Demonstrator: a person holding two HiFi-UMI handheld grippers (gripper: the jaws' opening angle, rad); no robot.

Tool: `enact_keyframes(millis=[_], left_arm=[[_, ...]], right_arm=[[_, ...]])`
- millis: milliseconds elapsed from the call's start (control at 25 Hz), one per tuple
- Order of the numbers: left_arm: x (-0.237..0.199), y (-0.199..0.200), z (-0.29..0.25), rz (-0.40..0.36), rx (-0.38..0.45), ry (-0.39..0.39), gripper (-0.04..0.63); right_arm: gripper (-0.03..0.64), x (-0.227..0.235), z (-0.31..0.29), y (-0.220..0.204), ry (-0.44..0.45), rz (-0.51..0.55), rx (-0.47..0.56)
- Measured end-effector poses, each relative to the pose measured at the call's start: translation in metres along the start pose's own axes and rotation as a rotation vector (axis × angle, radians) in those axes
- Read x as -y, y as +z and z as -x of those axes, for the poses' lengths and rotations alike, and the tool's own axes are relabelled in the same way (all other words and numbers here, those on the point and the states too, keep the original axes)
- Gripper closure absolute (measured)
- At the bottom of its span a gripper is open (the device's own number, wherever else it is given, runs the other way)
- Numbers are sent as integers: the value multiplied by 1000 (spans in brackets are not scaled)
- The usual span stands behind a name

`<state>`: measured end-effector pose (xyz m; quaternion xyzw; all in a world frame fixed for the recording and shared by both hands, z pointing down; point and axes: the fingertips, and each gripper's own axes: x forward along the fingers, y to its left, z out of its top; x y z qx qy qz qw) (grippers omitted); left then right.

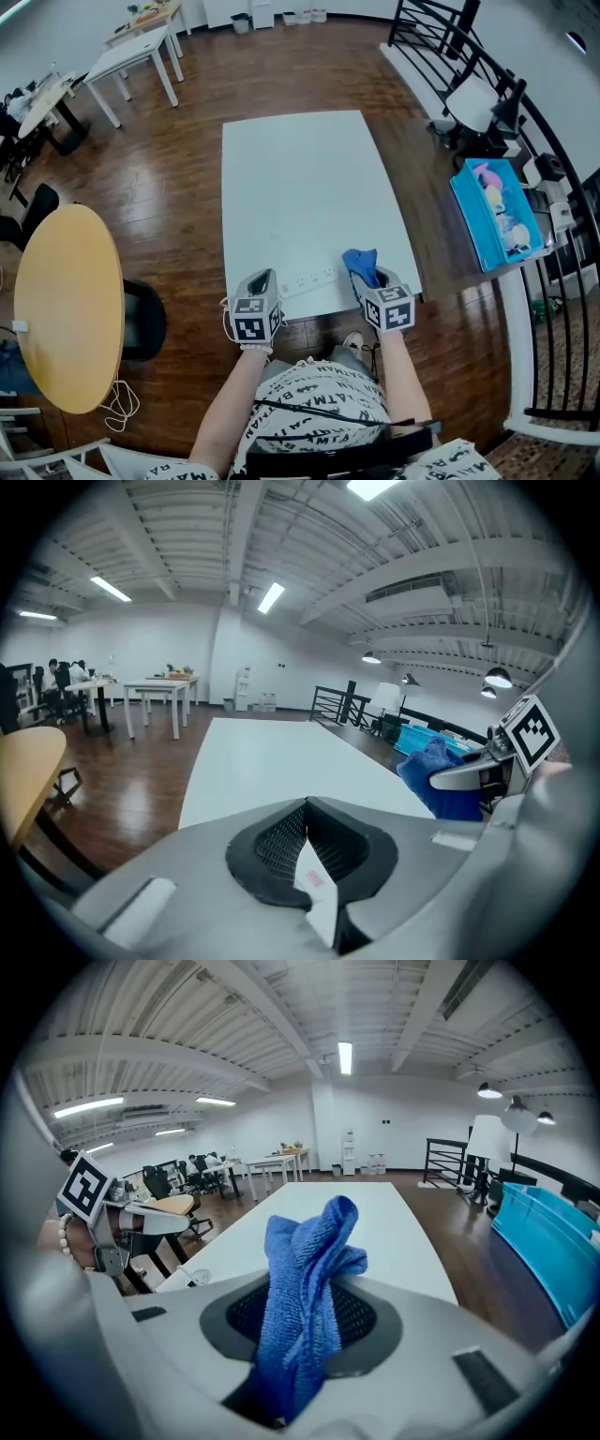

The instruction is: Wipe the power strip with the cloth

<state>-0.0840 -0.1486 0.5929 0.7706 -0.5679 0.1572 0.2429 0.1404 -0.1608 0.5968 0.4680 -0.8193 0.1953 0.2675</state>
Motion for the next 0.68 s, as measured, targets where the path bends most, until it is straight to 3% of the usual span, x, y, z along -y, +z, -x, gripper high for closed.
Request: enact_keyframes(millis=[680], left_arm=[[-2, -10, 1, 46, -13, 8, 584]], right_arm=[[482, -19, 2, -10, 36, -9, -3]])
